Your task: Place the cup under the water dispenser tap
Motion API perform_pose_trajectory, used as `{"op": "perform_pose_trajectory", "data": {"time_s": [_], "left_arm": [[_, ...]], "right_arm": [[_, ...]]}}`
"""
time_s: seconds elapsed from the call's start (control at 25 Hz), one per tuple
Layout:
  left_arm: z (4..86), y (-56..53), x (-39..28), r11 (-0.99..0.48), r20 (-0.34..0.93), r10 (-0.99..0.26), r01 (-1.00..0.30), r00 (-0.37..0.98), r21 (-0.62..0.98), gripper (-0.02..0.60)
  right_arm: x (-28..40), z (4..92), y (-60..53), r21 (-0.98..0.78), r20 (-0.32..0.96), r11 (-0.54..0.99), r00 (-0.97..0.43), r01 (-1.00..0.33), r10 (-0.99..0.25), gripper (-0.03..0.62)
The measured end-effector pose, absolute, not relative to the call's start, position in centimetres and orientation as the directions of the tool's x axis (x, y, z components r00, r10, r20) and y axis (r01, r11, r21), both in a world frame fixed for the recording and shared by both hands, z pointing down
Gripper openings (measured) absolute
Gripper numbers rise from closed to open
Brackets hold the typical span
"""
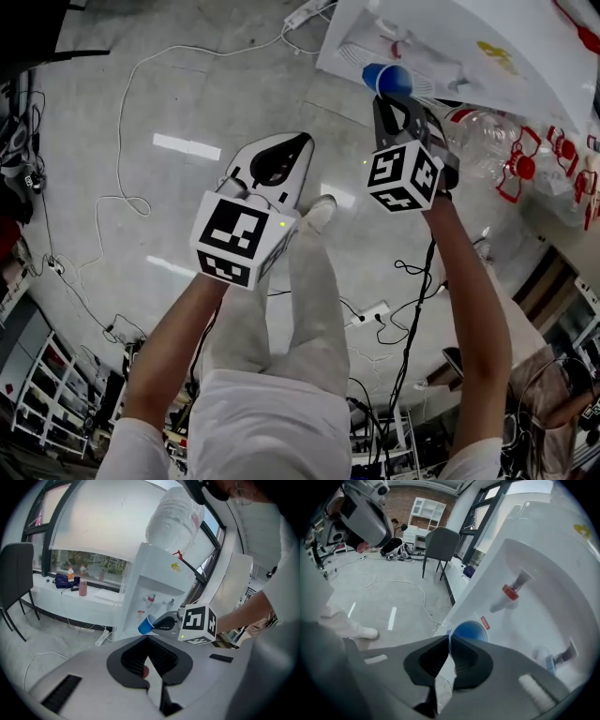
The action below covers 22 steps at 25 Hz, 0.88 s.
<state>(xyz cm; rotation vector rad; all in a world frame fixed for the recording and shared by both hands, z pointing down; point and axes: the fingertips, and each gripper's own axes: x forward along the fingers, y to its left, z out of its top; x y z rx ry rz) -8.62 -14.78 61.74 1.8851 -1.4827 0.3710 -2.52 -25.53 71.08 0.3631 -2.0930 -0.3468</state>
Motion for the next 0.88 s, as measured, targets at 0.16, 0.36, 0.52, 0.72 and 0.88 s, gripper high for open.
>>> {"op": "perform_pose_trajectory", "data": {"time_s": [0.16, 0.36, 0.52, 0.72, 0.88], "left_arm": [[62.2, -15.1, -8.7, -0.083, 0.611, -0.737, -0.936, 0.29, 0.343, 0.002], [62.9, -14.9, -8.4, -0.091, 0.61, -0.734, -0.934, 0.298, 0.346, 0.002], [63.4, -15.0, -7.9, -0.096, 0.612, -0.73, -0.932, 0.305, 0.35, 0.002], [63.8, -14.7, -7.9, -0.092, 0.617, -0.725, -0.931, 0.307, 0.354, 0.002], [64.1, -14.7, -7.8, -0.094, 0.622, -0.72, -0.931, 0.309, 0.353, 0.002]], "right_arm": [[-3.1, 72.6, -26.7, 0.415, 0.79, 0.908, -0.471, -0.061, -0.393, 0.026], [-3.6, 74.3, -27.6, 0.417, 0.811, 0.908, -0.436, -0.033, -0.389, 0.026], [-3.9, 75.7, -28.4, 0.408, 0.831, 0.913, -0.408, -0.012, -0.377, 0.026], [-4.1, 77.0, -28.7, 0.391, 0.854, 0.921, -0.376, 0.01, -0.358, 0.026], [-4.1, 77.5, -28.8, 0.381, 0.865, 0.924, -0.364, 0.028, -0.346, 0.026]]}}
